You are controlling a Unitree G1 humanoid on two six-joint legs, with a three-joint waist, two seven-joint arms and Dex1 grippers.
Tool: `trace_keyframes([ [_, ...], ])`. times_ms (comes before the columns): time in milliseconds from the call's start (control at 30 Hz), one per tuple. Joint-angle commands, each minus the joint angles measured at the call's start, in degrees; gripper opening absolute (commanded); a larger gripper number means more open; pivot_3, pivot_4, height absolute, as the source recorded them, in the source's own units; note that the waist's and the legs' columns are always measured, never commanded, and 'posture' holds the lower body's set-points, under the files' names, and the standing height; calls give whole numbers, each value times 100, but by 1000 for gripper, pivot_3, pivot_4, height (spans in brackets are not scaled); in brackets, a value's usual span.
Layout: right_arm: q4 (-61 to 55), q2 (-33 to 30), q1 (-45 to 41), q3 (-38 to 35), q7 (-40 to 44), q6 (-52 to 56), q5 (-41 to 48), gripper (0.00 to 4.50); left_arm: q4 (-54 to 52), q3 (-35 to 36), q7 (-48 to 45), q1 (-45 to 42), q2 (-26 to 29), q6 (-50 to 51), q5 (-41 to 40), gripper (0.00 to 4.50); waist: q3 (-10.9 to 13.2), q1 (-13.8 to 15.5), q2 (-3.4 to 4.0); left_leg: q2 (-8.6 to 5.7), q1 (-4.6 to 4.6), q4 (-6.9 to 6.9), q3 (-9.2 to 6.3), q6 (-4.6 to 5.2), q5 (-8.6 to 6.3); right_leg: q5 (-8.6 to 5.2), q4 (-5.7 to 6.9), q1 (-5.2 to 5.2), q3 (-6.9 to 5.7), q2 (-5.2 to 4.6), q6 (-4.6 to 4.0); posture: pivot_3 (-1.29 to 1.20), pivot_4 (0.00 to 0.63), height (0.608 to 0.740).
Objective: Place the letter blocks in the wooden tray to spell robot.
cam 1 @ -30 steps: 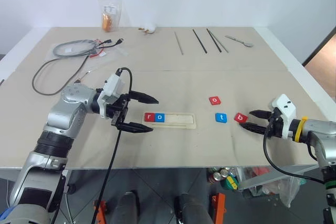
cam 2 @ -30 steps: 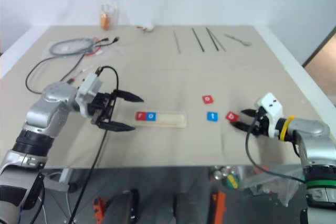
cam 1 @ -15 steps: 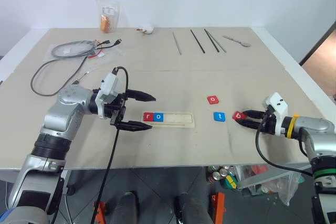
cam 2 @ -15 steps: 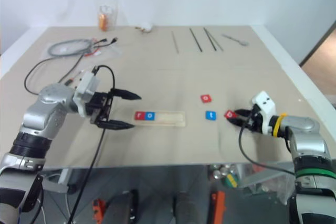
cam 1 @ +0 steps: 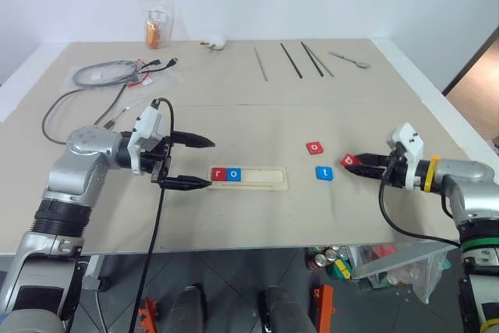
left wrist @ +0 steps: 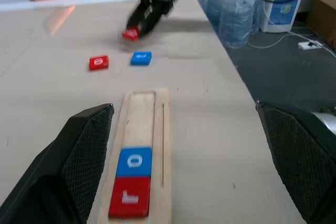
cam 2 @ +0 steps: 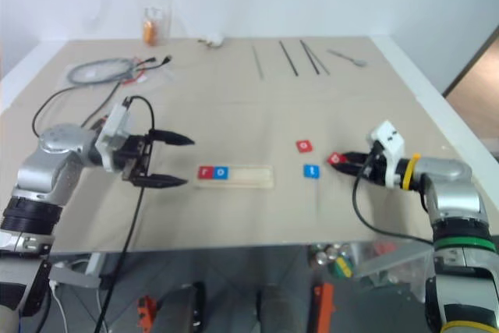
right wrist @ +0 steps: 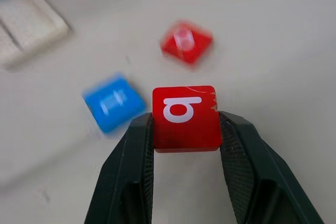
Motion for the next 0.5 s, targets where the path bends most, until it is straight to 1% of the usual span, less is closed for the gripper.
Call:
trace_keyframes([
  [33, -1359, -1, -560, 318, 548, 333, 345, 1200, 91, 228, -100, 28, 181, -155, 65, 4500, 0, 2, 0, 1, 0, 0, 1, 0, 0, 0, 0, -1, 1, 1, 0, 0, 150, 740],
  [67, -1585, 40, -624, 441, 620, 437, 372, 1200, 96, 233, -99, 45, 182, -169, 76, 4500, 0, 5, 0, 6, -1, -4, 2, -1, -1, 0, 0, -5, 1, 4, -1, 0, 150, 740],
  [167, -2328, 346, -758, 1144, 686, 724, 235, 1200, 20, 274, -83, 204, 215, -169, 68, 4500, 0, 9, -1, 11, -1, -10, 2, -7, -4, -7, 0, -5, 1, 8, -5, 0, 150, 740],
  [233, -2553, 475, -752, 1516, 721, 624, 32, 1200, -30, 284, -74, 320, 233, -200, 97, 4500, 0, 10, -1, 15, -1, -10, 2, -13, -8, -12, 0, -6, 1, 10, -8, 0, 150, 740],
  [333, -2627, 552, -770, 1787, 754, 535, -118, 1200, -77, 289, -65, 427, 245, -237, 127, 4500, 0, 48, -1, 15, -24, -10, 5, -15, -9, -13, 1, -29, 3, 10, -7, 0, 150, 740],
  [400, -2529, 845, -950, 2054, 568, 713, -263, 1200, -198, 297, -45, 568, 261, -212, 117, 4500, 0, 69, -1, 15, -51, -4, 6, -14, -9, -10, 3, -48, 3, 10, -5, 0, 150, 740],
  [500, -2146, 1268, -1210, 2435, 297, 658, -695, 1200, -420, 323, 39, 795, 250, -179, 85, 4500, 0, 48, -2, 17, -58, -1, 13, -14, -9, -2, 5, -62, 11, 14, -2, 0, 150, 740],
])
